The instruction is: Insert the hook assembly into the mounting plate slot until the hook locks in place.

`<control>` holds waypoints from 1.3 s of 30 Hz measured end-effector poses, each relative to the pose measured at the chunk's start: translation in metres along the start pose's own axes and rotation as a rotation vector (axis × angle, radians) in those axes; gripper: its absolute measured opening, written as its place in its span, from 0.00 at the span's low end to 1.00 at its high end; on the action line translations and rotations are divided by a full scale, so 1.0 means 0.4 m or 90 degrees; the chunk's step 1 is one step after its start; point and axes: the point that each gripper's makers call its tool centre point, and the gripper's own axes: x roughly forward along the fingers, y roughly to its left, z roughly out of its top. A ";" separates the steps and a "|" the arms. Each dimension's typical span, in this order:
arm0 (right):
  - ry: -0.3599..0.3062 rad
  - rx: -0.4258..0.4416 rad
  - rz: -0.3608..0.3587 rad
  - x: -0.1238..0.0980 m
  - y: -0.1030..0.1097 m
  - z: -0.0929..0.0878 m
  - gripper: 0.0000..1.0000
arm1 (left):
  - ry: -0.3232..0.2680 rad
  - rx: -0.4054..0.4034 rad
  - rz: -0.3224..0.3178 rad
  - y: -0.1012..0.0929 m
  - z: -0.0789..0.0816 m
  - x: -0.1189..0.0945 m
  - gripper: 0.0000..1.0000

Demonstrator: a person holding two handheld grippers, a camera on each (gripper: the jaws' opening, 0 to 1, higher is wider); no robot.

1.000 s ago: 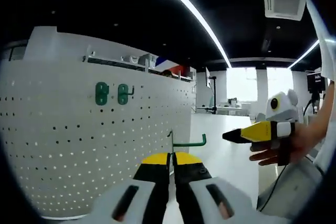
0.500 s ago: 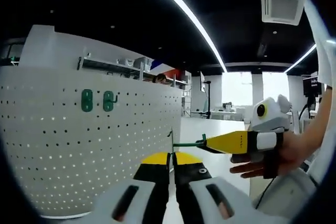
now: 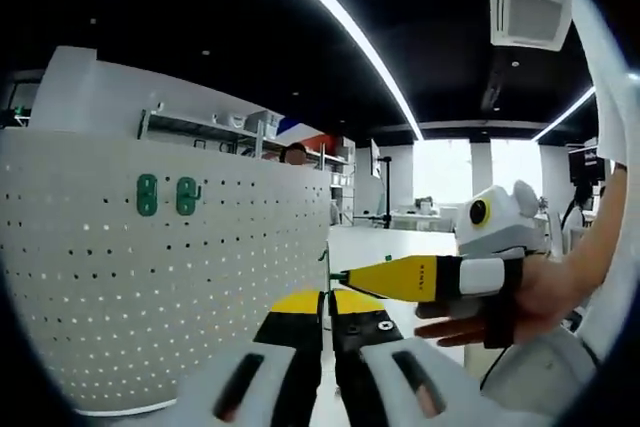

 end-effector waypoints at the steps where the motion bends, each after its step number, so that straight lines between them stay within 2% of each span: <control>1: -0.001 -0.001 0.000 0.000 0.001 0.001 0.09 | 0.000 0.000 0.000 -0.002 -0.001 0.000 0.01; 5: 0.000 -0.004 0.005 0.002 0.007 -0.001 0.04 | 0.001 -0.005 0.002 -0.007 -0.006 -0.001 0.01; 24: 0.007 0.034 -0.015 0.000 0.006 -0.013 0.01 | 0.012 0.006 0.015 -0.012 -0.015 -0.011 0.01; 39: 0.021 0.031 -0.012 0.005 0.023 -0.018 0.00 | 0.012 0.011 0.018 -0.008 -0.016 -0.026 0.04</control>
